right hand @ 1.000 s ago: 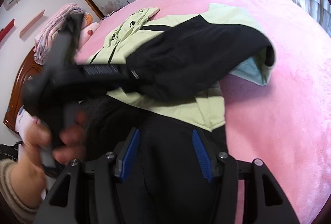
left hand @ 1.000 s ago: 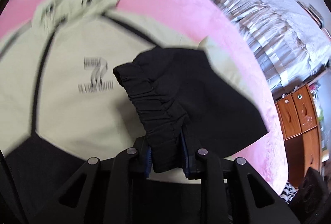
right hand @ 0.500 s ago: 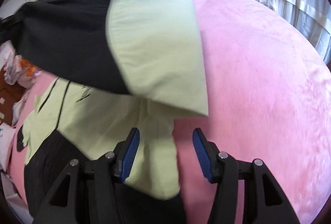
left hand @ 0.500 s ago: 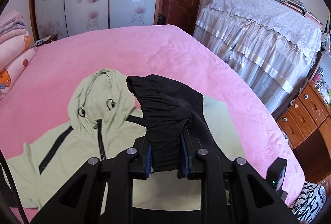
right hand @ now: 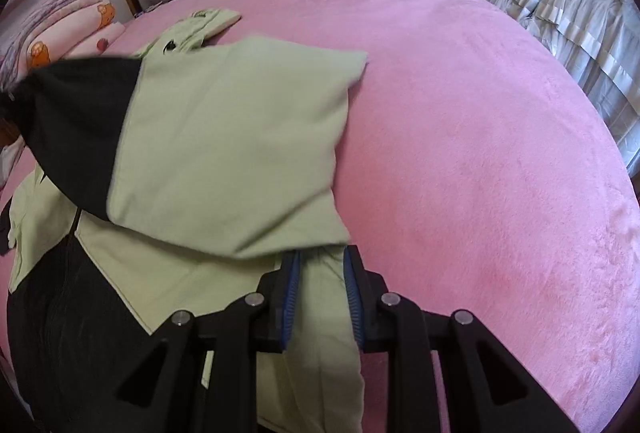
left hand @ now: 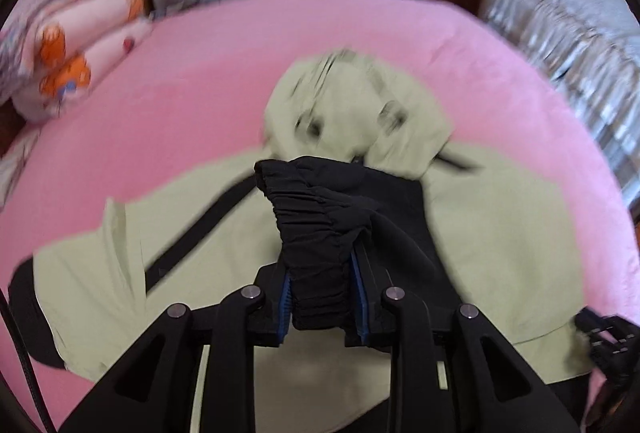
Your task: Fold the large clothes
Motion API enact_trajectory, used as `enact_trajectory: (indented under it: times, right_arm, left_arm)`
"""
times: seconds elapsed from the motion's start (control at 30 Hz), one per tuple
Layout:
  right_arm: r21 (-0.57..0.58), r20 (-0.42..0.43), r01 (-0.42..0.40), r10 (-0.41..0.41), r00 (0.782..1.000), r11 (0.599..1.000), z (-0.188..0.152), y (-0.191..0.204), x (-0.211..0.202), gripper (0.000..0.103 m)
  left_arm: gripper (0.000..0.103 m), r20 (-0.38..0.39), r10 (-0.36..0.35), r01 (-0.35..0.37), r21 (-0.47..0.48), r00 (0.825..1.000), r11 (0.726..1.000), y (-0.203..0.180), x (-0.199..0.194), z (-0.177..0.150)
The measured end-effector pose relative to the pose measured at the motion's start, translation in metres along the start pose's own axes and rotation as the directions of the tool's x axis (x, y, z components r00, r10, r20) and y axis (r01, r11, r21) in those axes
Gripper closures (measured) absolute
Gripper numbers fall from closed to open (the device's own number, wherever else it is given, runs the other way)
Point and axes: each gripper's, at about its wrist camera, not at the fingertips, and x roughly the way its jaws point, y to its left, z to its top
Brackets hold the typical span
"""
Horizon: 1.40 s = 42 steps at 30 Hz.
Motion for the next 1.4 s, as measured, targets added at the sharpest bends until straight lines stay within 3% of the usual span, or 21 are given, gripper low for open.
enact_trajectory:
  times: [0.07, 0.13, 0.23, 0.33, 0.43, 0.63, 0.77, 0.8, 0.83, 0.87, 0.9, 1.0, 1.07, 1.13, 1.2, 1.3, 1.4]
  right_arm:
    - [-0.01, -0.01, -0.006, 0.006, 1.0, 1.0, 0.0, 0.003, -0.006, 0.07]
    - [-0.014, -0.011, -0.054, 0.054, 0.998, 0.998, 0.001, 0.004, -0.016, 0.06]
    - [-0.023, 0.022, -0.131, 0.132, 0.991, 0.991, 0.002, 0.009, -0.037, 0.049]
    - [0.005, 0.052, -0.172, 0.171, 0.984, 0.985, 0.02, 0.008, -0.046, 0.042]
    - [0.073, 0.059, -0.188, 0.183, 0.981, 0.98, 0.05, 0.001, -0.035, 0.041]
    - [0.175, 0.033, -0.128, 0.124, 0.992, 0.976, 0.113, -0.02, 0.017, 0.042]
    - [0.24, -0.006, -0.125, 0.13, 0.992, 0.963, 0.142, -0.028, 0.057, 0.042]
    - [0.249, -0.019, -0.133, 0.143, 0.99, 0.959, 0.145, -0.028, 0.066, 0.043]
    - [0.248, -0.042, -0.13, 0.145, 0.989, 0.96, 0.147, -0.026, 0.076, 0.05]
    - [0.216, -0.073, -0.101, 0.119, 0.99, 0.971, 0.148, -0.02, 0.086, 0.088]
    - [0.188, -0.083, -0.068, 0.085, 0.993, 0.98, 0.149, -0.015, 0.088, 0.101]
    - [0.154, -0.007, -0.014, 0.015, 1.0, 0.988, 0.15, -0.011, 0.081, 0.101]
    - [0.19, -0.047, 0.005, 0.004, 0.999, 0.982, 0.146, -0.018, 0.093, 0.098]
    - [0.189, -0.05, 0.023, -0.014, 0.999, 0.982, 0.144, -0.016, 0.091, 0.096]
    - [0.151, -0.034, 0.094, -0.09, 0.995, 0.984, 0.144, -0.006, 0.075, 0.087]
    - [0.081, 0.077, 0.129, -0.135, 0.988, 0.988, 0.136, 0.014, 0.038, 0.087]
    - [0.03, 0.198, 0.049, -0.054, 0.979, 0.998, 0.123, 0.04, 0.006, 0.087]
  left_arm:
    - [0.07, -0.097, 0.0, -0.006, -0.063, 0.995, 0.998, 0.02, 0.033, -0.016]
    - [0.066, -0.135, -0.048, 0.029, -0.136, 0.99, 0.99, 0.037, 0.047, -0.026]
    - [0.048, -0.112, -0.161, 0.132, -0.233, 0.98, 0.964, 0.059, 0.049, -0.03]
    - [0.037, -0.076, -0.181, 0.158, -0.239, 0.981, 0.958, 0.064, 0.05, -0.022]
    - [0.037, -0.104, -0.164, 0.139, -0.217, 0.981, 0.966, 0.058, 0.065, -0.018]
    - [0.037, -0.119, -0.148, 0.124, -0.187, 0.982, 0.975, 0.049, 0.093, 0.002]
    - [0.056, -0.114, -0.133, 0.113, -0.16, 0.985, 0.981, 0.042, 0.1, 0.013]
    - [0.066, -0.106, -0.12, 0.103, -0.153, 0.987, 0.983, 0.041, 0.099, 0.015]
    - [0.069, -0.099, -0.109, 0.094, -0.145, 0.989, 0.985, 0.041, 0.098, 0.017]
    - [0.075, -0.087, -0.107, 0.094, -0.141, 0.99, 0.985, 0.042, 0.096, 0.019]
    - [0.077, -0.067, -0.111, 0.1, -0.143, 0.992, 0.985, 0.043, 0.093, 0.02]
    - [0.078, -0.04, -0.086, 0.08, -0.13, 0.996, 0.988, 0.043, 0.092, 0.018]
    - [0.076, -0.082, -0.064, 0.054, -0.116, 0.995, 0.992, 0.039, 0.106, 0.014]
    - [0.075, -0.064, -0.038, 0.031, -0.106, 0.997, 0.994, 0.037, 0.1, 0.011]
    - [0.075, -0.038, -0.023, 0.02, -0.098, 0.999, 0.995, 0.036, 0.087, 0.01]
    - [0.073, 0.067, -0.026, 0.031, -0.078, 0.997, 0.996, 0.034, 0.053, 0.007]
    - [0.063, 0.173, -0.062, 0.069, -0.032, 0.983, 0.997, 0.024, 0.018, 0.0]
